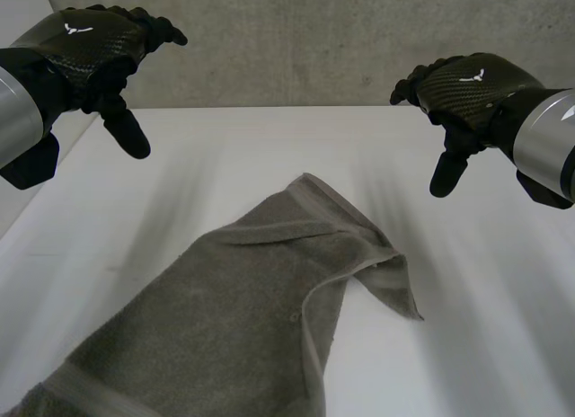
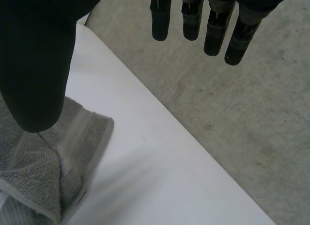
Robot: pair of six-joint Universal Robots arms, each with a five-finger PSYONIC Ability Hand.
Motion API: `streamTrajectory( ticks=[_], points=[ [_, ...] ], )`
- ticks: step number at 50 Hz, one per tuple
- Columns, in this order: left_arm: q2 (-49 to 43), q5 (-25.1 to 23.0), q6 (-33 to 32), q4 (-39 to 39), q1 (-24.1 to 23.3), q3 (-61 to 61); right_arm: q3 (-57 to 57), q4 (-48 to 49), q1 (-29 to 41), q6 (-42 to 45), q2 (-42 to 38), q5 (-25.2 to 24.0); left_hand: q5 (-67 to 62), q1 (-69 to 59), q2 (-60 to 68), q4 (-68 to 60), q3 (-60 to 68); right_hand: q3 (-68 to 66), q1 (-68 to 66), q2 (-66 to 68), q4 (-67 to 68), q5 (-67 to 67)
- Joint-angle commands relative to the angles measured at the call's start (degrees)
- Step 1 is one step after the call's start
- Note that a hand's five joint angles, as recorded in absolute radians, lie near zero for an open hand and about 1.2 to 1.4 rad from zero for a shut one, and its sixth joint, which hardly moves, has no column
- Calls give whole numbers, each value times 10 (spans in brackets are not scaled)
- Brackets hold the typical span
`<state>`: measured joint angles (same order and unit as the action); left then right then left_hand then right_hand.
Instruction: Fold the laundry
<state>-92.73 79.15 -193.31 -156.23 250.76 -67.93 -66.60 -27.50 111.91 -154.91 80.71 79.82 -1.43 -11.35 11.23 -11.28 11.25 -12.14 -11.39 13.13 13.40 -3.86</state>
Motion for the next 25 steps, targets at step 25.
streamTrajectory(
  ticks=[25],
  points=[
    [-48,50,60,-12,-25,-13,-100,197,15,-26,-255,5,-10,-10,12,-11,11,-15,-22,5,2,2]
  ],
)
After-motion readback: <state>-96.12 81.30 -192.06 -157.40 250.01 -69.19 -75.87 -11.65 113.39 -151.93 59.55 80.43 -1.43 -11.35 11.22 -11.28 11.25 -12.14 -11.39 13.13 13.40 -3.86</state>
